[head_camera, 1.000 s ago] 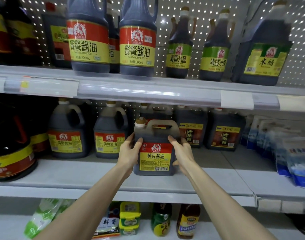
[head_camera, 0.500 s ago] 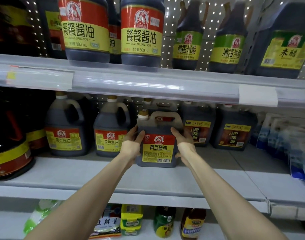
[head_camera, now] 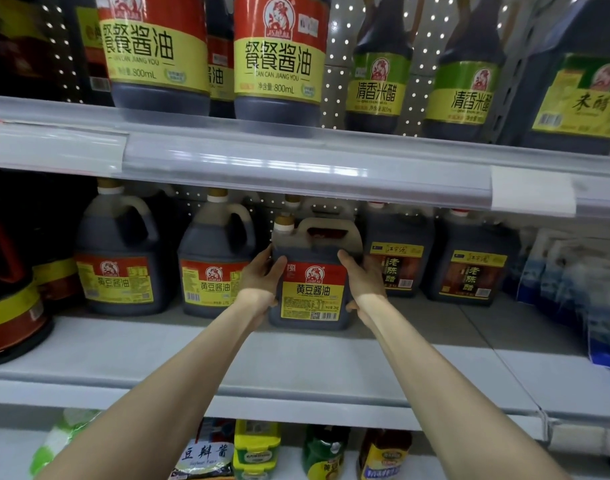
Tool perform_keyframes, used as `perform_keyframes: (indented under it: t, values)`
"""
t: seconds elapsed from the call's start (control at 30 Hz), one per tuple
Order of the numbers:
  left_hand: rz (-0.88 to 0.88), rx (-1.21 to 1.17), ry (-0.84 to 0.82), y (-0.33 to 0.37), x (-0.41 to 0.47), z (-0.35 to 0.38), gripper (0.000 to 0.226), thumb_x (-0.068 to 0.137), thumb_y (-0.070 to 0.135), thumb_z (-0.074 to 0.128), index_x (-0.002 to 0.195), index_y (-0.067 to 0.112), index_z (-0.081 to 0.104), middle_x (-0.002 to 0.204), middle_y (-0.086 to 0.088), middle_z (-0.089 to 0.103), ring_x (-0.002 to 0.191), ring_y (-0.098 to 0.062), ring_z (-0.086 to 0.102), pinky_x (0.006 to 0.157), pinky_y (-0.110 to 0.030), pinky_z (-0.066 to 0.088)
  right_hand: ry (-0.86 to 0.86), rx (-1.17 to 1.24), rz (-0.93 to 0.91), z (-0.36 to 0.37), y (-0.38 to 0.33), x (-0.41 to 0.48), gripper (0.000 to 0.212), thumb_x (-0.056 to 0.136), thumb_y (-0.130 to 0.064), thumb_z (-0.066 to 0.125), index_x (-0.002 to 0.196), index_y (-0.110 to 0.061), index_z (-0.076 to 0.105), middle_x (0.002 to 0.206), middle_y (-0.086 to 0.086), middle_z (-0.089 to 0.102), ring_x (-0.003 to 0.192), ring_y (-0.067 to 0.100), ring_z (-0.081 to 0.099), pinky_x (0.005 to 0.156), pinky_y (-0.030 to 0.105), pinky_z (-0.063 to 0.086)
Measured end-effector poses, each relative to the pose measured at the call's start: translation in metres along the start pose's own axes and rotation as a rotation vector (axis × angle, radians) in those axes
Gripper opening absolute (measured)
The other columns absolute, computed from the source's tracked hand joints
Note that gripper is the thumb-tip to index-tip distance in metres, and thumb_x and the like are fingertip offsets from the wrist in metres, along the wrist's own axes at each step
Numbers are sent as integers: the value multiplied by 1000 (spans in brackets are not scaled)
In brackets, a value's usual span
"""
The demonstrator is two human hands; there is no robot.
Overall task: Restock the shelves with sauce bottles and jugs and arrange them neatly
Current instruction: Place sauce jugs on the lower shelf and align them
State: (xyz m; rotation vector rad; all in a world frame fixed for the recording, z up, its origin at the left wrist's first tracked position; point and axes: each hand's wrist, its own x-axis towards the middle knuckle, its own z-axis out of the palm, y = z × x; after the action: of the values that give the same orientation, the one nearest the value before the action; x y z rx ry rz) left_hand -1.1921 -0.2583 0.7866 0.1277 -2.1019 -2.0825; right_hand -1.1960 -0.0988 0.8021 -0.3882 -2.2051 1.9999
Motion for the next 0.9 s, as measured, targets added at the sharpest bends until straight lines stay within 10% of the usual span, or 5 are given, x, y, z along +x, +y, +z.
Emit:
perform_keyframes:
  t: [0.9]
  values:
    - [19, 2, -10, -5, 22, 5, 36, 99, 27, 49, 134, 18, 51, 120, -7, 66, 106, -28, 64, 70, -41, 57, 7, -17, -34, 9, 10, 33, 49, 91, -50, 56, 130, -21, 46, 119, 6, 62, 102, 27, 61, 85, 47, 51]
